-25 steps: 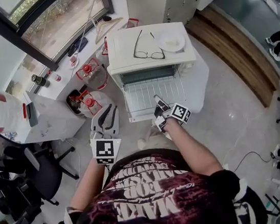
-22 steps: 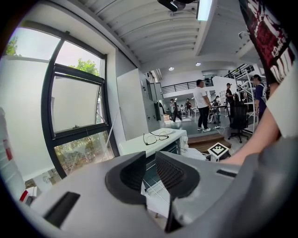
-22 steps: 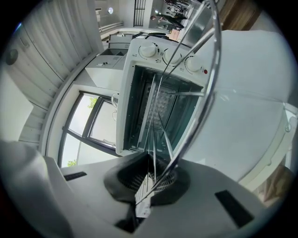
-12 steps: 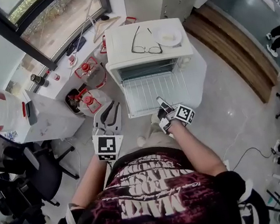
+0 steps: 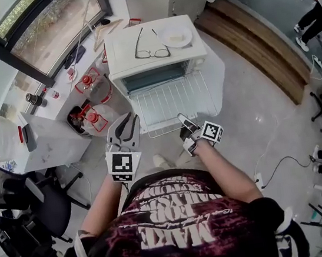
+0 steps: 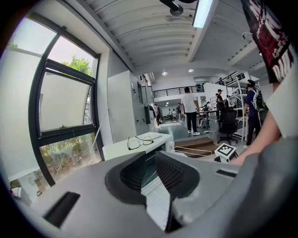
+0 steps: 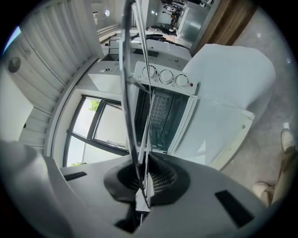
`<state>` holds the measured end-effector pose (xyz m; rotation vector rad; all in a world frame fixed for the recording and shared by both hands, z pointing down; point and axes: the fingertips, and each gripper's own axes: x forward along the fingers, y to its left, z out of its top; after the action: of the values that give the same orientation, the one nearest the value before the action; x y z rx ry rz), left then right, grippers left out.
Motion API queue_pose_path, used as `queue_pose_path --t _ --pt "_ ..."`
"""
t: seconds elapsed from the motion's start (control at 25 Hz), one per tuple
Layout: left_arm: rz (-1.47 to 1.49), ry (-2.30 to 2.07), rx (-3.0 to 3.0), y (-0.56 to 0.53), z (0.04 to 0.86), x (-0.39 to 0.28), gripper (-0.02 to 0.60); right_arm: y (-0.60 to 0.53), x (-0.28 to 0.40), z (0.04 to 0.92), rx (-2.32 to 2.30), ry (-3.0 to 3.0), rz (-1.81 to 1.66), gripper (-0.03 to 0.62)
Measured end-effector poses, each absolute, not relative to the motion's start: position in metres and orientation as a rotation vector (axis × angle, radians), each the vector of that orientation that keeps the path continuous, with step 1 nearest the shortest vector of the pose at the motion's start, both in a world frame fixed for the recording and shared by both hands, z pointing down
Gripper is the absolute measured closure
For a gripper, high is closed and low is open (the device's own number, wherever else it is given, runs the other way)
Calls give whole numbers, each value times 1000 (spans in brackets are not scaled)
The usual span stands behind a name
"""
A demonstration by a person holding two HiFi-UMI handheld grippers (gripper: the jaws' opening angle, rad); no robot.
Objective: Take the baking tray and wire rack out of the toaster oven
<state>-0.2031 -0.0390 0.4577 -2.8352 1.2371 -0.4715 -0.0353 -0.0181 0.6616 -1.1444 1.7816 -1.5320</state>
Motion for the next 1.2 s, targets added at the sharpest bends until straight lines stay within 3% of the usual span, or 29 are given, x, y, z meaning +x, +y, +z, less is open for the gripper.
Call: queue_pose_path --t 0.52,1.2 --pt "-488 1191 -2839 -49 456 -148 528 10 24 676 -1151 1726 -1559 588" --pt "-468 1330 -2772 -61 435 -9 528 3 151 694 -1032 1841 -1735 588"
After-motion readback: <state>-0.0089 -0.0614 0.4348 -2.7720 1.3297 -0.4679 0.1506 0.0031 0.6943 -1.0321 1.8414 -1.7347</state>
